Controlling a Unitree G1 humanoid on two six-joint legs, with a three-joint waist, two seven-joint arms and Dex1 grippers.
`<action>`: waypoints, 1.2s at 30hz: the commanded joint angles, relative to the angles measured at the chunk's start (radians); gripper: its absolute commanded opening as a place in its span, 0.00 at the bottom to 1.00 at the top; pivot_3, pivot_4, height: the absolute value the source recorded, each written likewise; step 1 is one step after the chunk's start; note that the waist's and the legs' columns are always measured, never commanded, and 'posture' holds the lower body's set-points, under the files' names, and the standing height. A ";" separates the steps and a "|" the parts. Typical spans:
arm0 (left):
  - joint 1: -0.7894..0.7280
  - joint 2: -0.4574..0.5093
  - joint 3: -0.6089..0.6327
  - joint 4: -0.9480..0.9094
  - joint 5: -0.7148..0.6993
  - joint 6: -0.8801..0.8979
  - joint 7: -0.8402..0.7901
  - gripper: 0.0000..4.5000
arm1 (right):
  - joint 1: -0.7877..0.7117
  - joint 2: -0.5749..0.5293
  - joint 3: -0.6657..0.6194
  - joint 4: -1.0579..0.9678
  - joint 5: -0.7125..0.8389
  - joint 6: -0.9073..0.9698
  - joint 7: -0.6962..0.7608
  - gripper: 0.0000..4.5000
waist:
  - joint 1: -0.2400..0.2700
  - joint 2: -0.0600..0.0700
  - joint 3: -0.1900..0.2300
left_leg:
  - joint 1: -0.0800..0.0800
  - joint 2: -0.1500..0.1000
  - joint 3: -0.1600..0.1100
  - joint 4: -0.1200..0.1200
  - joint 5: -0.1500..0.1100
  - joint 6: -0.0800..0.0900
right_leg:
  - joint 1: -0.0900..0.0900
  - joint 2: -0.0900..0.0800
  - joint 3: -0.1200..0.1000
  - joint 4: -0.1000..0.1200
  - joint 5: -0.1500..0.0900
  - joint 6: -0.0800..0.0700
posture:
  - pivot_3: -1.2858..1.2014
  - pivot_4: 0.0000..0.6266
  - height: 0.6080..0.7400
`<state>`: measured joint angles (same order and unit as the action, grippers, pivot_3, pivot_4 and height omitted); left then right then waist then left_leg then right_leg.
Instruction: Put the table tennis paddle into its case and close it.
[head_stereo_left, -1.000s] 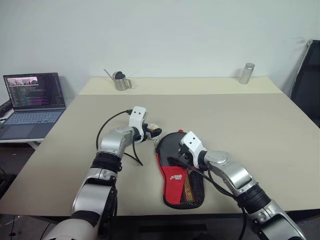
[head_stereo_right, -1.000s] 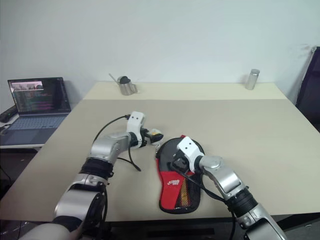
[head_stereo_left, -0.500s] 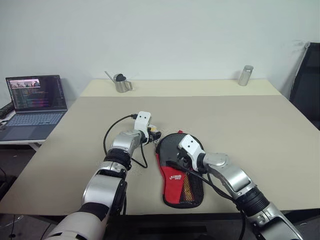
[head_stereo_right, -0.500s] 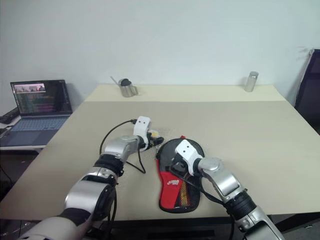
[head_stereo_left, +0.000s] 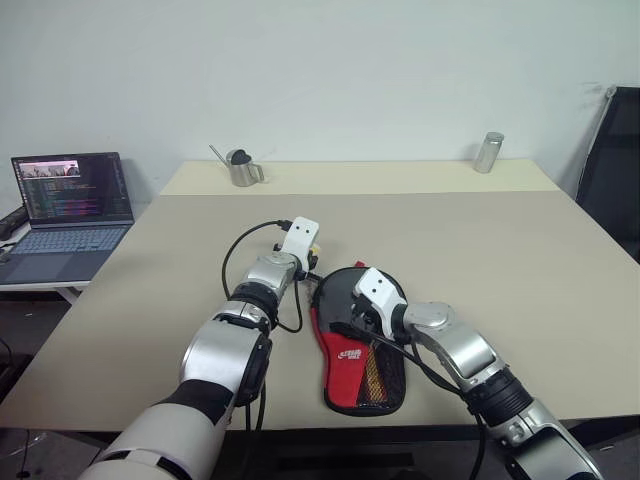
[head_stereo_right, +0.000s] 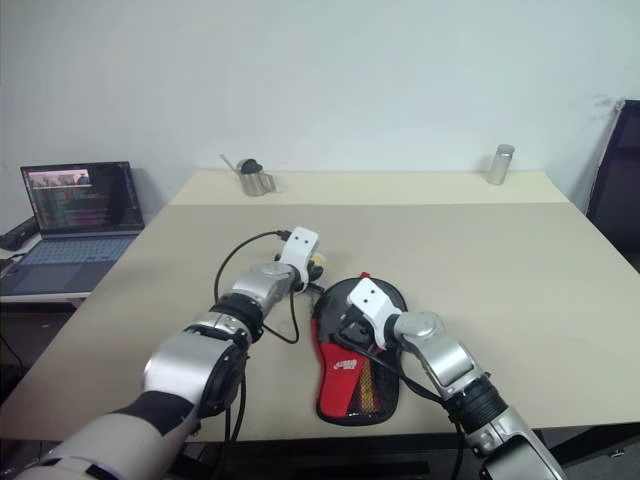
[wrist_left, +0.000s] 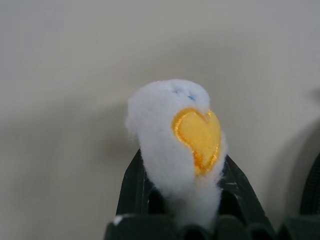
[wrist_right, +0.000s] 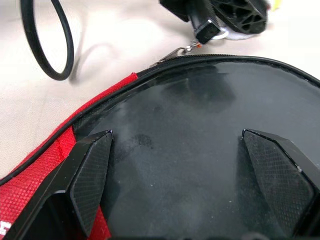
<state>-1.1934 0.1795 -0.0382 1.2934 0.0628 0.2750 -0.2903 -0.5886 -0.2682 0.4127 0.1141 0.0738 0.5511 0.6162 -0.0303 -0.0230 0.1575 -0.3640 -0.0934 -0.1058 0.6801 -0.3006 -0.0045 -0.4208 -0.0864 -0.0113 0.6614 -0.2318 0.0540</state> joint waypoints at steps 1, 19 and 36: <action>-0.045 -0.012 -0.014 0.011 0.040 -0.051 0.042 0.10 | 0.028 -0.002 0.045 0.022 -0.037 0.016 0.027 1.00 | 0.000 0.000 0.000 | 0.000 0.000 0.000 0.000 0.000 0.000 | 0.000 0.000 0.000 0.000 0.000 0.000 | 0.52 0.24 1.00; -0.114 -0.105 -0.335 0.075 0.450 -0.305 0.310 0.10 | 0.097 -0.010 0.066 -0.077 -0.067 0.072 0.060 1.00 | 0.001 0.000 0.000 | 0.000 0.000 0.000 -0.001 0.000 0.000 | 0.000 0.000 0.000 -0.002 -0.001 0.001 | 0.52 0.24 1.00; -0.073 -0.218 -0.585 0.093 0.703 -0.483 0.362 0.10 | 0.123 0.003 0.044 -0.058 -0.072 0.065 0.056 1.00 | 0.004 0.000 0.000 | -0.001 -0.001 0.000 -0.002 0.000 0.000 | 0.000 0.000 0.000 -0.002 -0.002 0.003 | 0.52 0.24 1.00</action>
<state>-1.2632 -0.0269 -0.6074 1.4051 0.7498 -0.1825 0.0776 -0.5007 -0.2614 0.4201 -0.0103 0.0145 0.6003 0.6532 -0.0263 -0.0235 0.1578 -0.3649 -0.0941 -0.1054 0.6781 -0.3009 -0.0043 -0.4208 -0.0863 -0.0115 0.6589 -0.2339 0.0572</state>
